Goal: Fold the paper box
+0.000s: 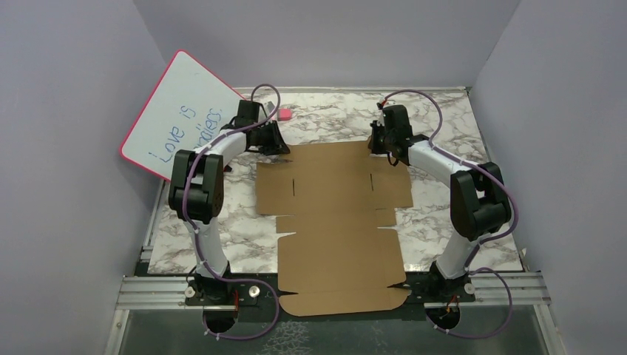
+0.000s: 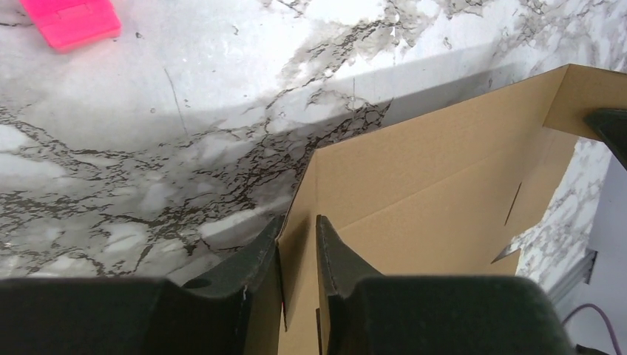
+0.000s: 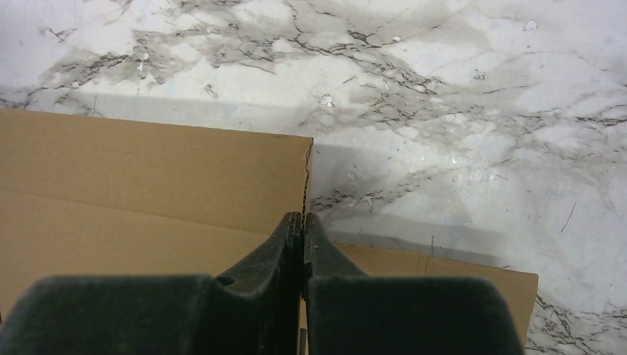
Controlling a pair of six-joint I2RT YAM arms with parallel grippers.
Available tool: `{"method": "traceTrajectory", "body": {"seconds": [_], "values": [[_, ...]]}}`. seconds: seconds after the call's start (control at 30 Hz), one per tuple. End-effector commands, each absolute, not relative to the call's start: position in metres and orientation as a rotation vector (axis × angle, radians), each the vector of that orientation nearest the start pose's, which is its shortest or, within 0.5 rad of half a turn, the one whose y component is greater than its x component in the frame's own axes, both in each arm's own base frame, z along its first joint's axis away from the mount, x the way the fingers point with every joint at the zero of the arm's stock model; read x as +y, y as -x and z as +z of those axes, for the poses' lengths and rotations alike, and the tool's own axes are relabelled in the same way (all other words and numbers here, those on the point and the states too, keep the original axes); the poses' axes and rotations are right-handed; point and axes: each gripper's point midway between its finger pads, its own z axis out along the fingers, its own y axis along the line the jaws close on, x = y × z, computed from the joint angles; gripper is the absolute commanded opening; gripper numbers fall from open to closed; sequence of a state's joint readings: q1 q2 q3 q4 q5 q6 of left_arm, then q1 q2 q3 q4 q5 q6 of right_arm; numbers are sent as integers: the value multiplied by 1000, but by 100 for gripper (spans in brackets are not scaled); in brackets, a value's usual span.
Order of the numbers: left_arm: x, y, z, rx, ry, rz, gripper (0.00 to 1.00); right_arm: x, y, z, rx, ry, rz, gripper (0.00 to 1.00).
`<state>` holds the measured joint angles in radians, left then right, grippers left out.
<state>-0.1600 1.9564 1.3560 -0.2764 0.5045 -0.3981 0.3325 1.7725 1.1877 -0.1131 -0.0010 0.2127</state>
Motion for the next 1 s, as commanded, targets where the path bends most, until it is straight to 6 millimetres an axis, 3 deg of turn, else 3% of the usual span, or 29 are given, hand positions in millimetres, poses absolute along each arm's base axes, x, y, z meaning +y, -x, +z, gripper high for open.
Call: {"method": "traceTrajectory", "body": {"seconds": [0.0, 0.3, 0.5, 0.67, 0.87, 0.97], "values": [[-188, -446, 100, 2451, 3, -757, 22, 175, -450, 96, 2267, 140, 347, 9], [-193, -453, 90, 2524, -78, -306, 19, 164, -454, 79, 2320, 73, 264, 12], [-210, -456, 83, 2526, -167, -101, 19, 158, -454, 71, 2340, 42, 222, 12], [-213, -460, 71, 2537, -231, 93, 20, 157, -455, 66, 2364, 31, 199, 13], [-218, -463, 70, 2529, -262, 155, 24, 161, -457, 70, 2358, 36, 220, 16], [-218, -465, 83, 2503, -262, 142, 29, 159, -459, 77, 2346, 20, 207, 22]]}}
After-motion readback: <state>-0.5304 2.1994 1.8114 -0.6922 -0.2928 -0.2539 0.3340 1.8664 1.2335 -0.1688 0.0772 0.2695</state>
